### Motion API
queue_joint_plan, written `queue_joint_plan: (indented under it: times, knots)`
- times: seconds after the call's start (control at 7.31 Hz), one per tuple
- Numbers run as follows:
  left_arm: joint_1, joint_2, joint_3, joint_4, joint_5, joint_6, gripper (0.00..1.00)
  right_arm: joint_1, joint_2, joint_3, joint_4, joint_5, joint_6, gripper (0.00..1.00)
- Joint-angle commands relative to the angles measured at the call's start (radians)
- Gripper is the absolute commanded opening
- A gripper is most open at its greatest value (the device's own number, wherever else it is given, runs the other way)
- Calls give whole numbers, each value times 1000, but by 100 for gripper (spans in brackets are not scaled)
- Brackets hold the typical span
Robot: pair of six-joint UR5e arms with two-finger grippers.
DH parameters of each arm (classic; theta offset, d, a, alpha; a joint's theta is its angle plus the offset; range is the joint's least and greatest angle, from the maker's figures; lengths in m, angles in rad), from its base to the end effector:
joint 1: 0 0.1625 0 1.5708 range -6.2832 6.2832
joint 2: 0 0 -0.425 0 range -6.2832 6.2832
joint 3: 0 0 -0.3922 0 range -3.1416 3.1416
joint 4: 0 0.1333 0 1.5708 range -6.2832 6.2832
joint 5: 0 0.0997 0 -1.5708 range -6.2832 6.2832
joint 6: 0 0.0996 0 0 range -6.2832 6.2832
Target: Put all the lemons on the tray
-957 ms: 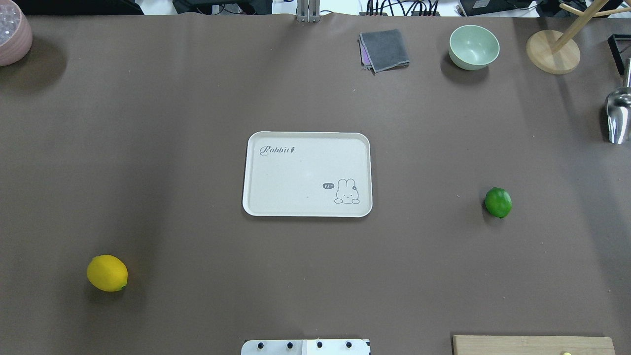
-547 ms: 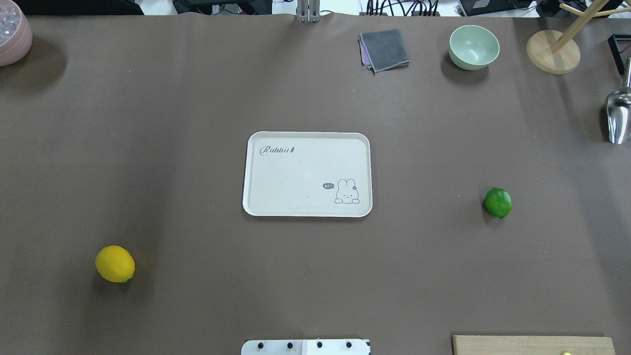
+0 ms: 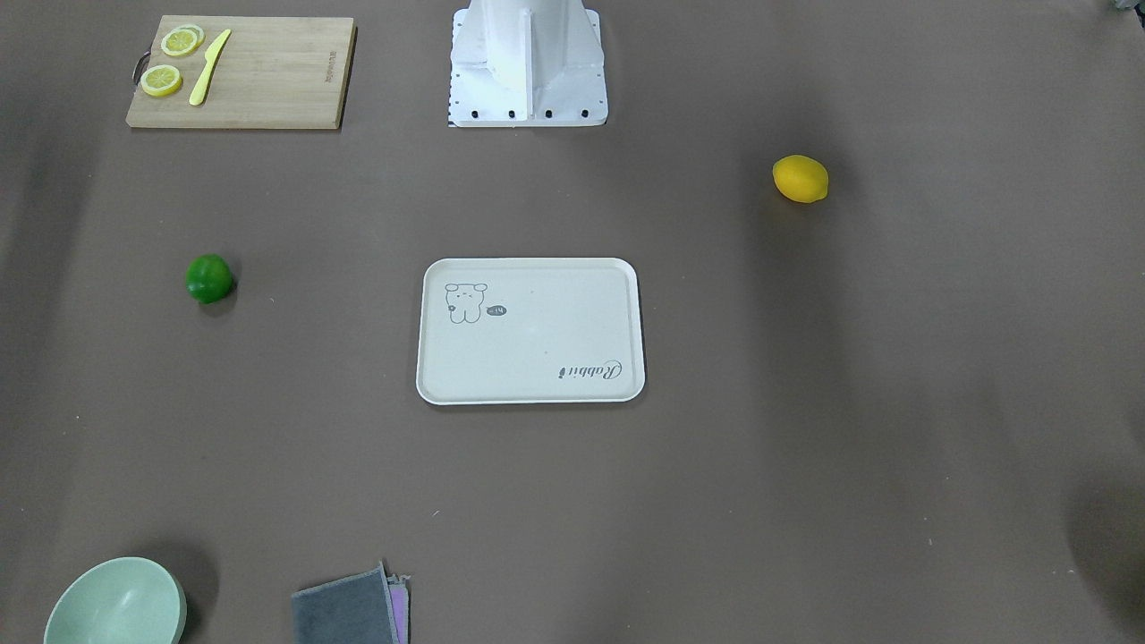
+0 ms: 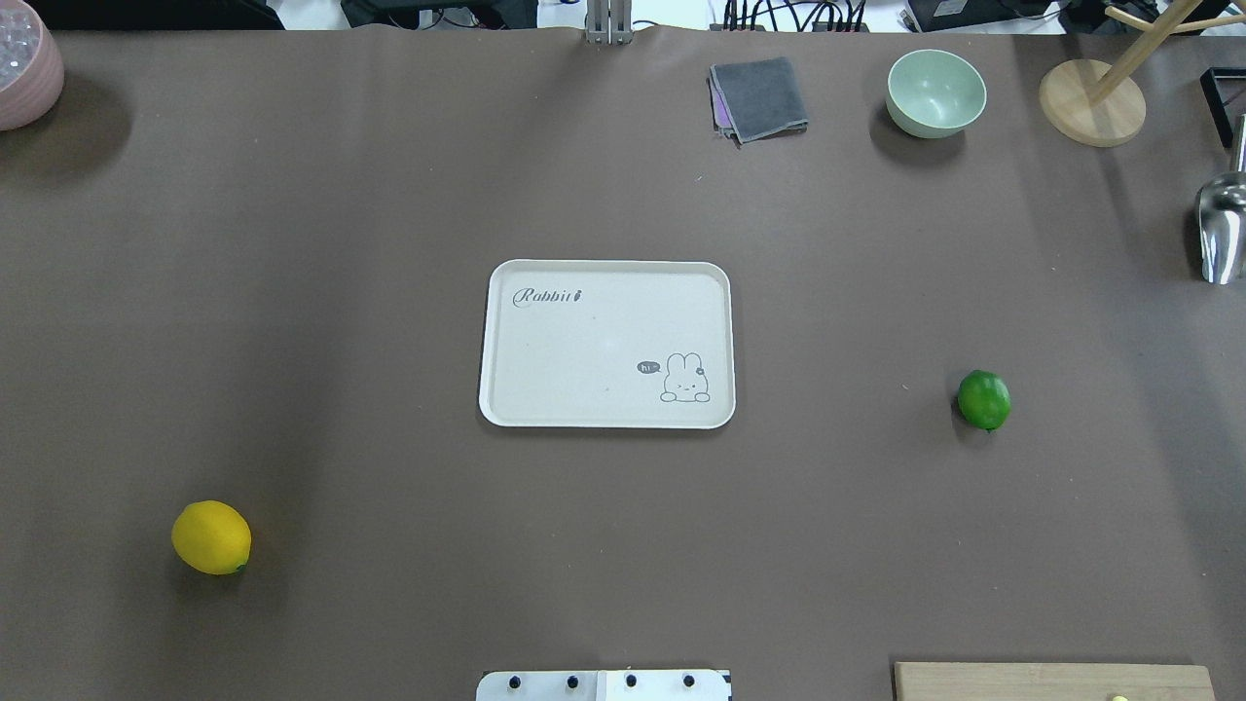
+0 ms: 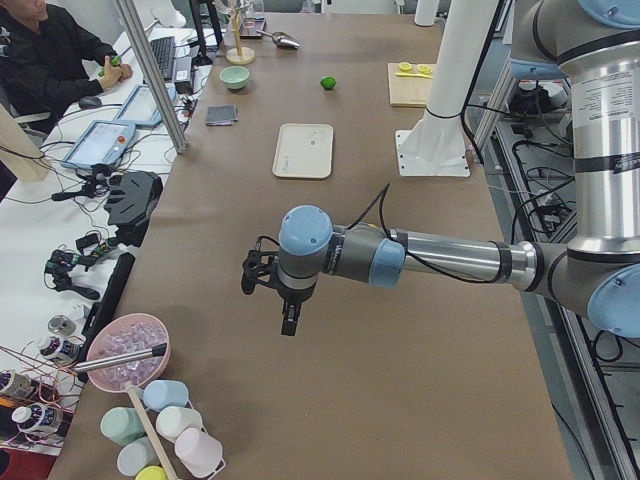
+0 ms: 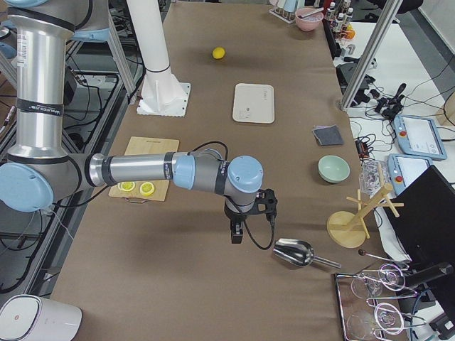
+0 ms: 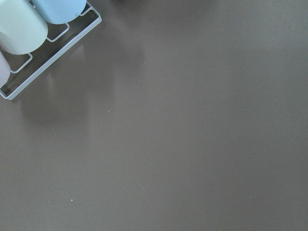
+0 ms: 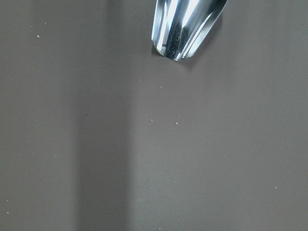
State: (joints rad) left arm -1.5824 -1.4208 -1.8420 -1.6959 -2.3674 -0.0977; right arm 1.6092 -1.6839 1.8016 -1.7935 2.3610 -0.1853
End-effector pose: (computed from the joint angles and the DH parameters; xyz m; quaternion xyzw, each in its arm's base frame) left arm -0.0672 -0.4387 0.5785 0.0966 0.3894 -0.0024 0.9160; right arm 0.0791 -0.4306 0.6189 -0.0052 -0.3874 -0.0475 0.9207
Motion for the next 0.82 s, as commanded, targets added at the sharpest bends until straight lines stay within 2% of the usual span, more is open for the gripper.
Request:
queue_joint_plan:
  times: [0.0,0.14,0.41,0.55,0.68]
  knots:
    - [5,-27,-2,-42,-13,0,98,0,51,-8,-1,-32,-11,100]
    - [5,-30,7,-57,-27,-2,98,0,55,-5,-1,-72,-11,100]
    - [5,-32,18,-48,-32,-8,98,2,38,14,-1,-34,4,100]
    - [16,-38,30,-71,-59,-187,98,2,46,19,0,-29,4,100]
    - [85,-26,29,-208,-78,-374,98,0,50,19,0,-29,4,100]
